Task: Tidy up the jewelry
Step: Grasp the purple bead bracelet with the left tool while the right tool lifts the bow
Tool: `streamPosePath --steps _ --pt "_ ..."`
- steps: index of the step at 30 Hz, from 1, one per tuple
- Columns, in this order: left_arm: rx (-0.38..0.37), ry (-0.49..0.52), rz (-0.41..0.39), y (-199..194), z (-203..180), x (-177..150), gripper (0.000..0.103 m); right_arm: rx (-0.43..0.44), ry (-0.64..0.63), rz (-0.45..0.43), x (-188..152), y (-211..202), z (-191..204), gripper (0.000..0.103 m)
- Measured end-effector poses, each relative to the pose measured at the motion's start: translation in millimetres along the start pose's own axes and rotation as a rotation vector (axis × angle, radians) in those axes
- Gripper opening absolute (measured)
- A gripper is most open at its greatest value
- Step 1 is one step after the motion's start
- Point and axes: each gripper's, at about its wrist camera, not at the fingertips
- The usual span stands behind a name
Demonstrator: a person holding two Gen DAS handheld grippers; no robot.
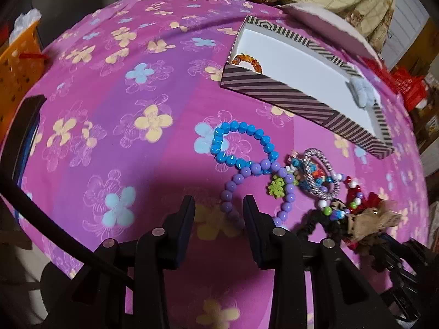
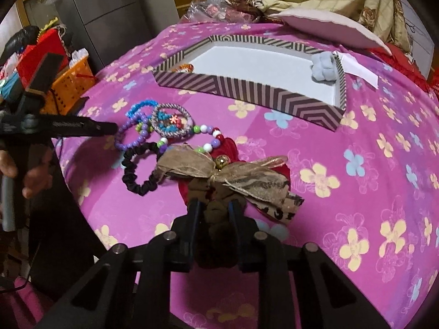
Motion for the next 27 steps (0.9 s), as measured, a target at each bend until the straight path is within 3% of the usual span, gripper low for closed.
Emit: streamPosePath --steps 5,8,12,15,16,18,22,27 --pt "0.044 0.027 -0.009 7 -7 1 0.039 0.013 0.012 0.028 -5 7 -2 0.022" --pt "0.047 0.035 -0.013 8 -7 1 0.038 0.006 0.007 0.035 -5 9 0 0.027" --pt "0.055 0.057 -0.024 9 -7 1 0.016 0.009 -0.009 0.042 -3 14 4 0.04" --pt "0.028 0.054 -0.011 9 -7 2 0.013 -0.015 -0.035 0.037 -5 19 5 0.04" --pt "0.021 0.053 -0.008 8 -7 2 0.013 -0.021 -0.038 0.037 -5 18 6 0.039" --pt "0.01 0.051 -0.01 5 -6 2 0.013 -0.051 -0.043 0.042 -5 17 5 0.024" --pt "-0.01 0.038 -0.036 -8 -1 5 0.013 -0.014 -0.037 0.028 -6 4 2 0.019" --pt "-0.029 0.036 -0.08 -33 3 16 0.013 0.017 -0.02 -0.051 3 -28 1 0.017"
Point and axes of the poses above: each gripper's, at about its wrist camera, not at the fingertips, and y roughly the way its jaws point, z to its left, x to its top, and after that the axes turned 10 degrees about x, right-handed
